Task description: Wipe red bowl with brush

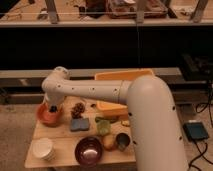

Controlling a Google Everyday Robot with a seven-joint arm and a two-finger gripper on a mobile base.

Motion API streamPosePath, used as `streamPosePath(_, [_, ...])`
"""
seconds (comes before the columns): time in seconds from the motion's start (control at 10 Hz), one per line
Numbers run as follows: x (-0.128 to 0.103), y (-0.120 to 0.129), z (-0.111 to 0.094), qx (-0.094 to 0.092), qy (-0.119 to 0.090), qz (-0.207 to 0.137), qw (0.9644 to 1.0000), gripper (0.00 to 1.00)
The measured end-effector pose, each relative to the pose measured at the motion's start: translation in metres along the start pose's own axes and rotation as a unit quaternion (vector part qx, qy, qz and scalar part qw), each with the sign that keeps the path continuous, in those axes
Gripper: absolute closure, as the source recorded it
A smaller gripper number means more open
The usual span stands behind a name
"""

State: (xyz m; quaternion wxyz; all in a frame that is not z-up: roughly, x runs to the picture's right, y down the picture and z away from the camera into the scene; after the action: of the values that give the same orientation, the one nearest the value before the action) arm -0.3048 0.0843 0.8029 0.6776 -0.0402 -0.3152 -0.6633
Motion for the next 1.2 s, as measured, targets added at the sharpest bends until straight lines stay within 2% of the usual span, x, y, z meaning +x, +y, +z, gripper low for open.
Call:
streamPosePath(0.2, [0.005, -0.033, 0.019, 0.012, 0.004, -0.034, 0.9993, 0.86])
streamPosePath(0.4, [0.012, -0.048, 0.033, 0.021, 0.002, -0.056, 0.9982, 0.86])
streamPosePath(0.6, [0.010, -0.044, 0.052, 0.028, -0.008, -0.063, 0.9976, 0.86])
streamPosePath(0.8, [0.007, -0.040, 0.062, 0.029, -0.014, -0.066, 0.9973, 0.86])
streamPosePath(1.2, [-0.001, -0.036, 0.066, 0.030, -0.014, -0.073, 0.9968, 0.86])
